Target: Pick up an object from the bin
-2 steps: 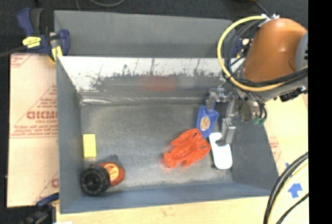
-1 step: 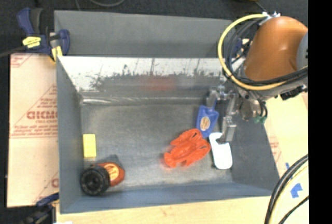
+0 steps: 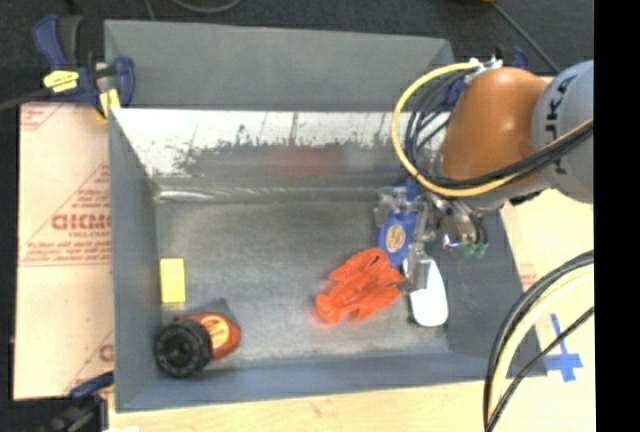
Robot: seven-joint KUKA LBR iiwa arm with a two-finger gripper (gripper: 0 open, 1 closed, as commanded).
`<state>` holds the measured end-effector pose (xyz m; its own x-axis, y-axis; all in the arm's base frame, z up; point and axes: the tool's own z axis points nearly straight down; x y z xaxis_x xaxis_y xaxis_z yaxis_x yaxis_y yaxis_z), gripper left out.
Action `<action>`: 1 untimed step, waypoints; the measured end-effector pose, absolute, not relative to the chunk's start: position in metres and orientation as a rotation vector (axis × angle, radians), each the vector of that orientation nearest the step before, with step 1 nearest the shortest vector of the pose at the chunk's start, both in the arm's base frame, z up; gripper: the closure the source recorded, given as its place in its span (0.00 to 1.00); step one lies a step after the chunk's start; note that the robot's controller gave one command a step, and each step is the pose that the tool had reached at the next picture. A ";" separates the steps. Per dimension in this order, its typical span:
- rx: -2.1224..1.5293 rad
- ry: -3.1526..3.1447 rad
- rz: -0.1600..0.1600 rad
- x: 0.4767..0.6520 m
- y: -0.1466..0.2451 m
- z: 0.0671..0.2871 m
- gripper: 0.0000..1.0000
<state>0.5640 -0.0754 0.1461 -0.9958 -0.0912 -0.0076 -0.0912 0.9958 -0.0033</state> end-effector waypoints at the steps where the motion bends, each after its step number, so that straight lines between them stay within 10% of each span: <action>1: -0.231 3.135 -0.002 0.552 -0.067 0.067 0.00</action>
Offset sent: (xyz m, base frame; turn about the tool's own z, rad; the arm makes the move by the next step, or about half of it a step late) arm -0.0067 0.0164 -0.0761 -0.1185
